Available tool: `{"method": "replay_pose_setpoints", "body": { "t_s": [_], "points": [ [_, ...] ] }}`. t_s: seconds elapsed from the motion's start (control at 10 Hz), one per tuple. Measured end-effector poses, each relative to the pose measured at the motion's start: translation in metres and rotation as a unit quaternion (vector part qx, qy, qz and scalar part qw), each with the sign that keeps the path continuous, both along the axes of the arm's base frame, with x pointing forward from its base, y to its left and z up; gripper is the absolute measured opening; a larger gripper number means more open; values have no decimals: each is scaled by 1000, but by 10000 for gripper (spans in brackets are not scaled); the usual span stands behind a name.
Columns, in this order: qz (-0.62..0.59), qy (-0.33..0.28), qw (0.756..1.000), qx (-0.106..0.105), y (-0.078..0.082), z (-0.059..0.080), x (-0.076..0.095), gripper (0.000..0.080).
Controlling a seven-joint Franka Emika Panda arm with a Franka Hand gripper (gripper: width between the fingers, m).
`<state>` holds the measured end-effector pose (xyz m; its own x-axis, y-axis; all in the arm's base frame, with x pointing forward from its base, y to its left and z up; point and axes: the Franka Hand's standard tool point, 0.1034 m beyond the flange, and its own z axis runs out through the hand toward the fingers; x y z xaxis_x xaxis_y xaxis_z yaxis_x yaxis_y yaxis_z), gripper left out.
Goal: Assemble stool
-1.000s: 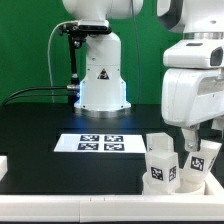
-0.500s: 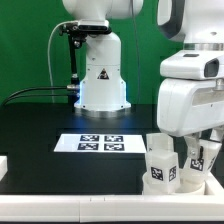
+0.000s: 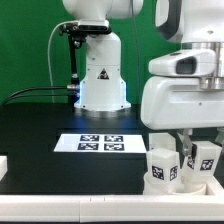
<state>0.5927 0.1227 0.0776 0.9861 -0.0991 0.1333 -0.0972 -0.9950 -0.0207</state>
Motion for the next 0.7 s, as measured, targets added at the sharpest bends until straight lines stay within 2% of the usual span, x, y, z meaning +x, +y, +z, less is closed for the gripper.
{"method": "replay_pose_setpoints", "body": {
  "t_s": [0.1,0.6,0.7],
  "points": [
    [-92,2,996,20,-4,-1,0,333],
    [-239,11,970,37,-9,-2,0,333],
    [-353,9,933,64,-13,-2,0,333]
  ]
}}
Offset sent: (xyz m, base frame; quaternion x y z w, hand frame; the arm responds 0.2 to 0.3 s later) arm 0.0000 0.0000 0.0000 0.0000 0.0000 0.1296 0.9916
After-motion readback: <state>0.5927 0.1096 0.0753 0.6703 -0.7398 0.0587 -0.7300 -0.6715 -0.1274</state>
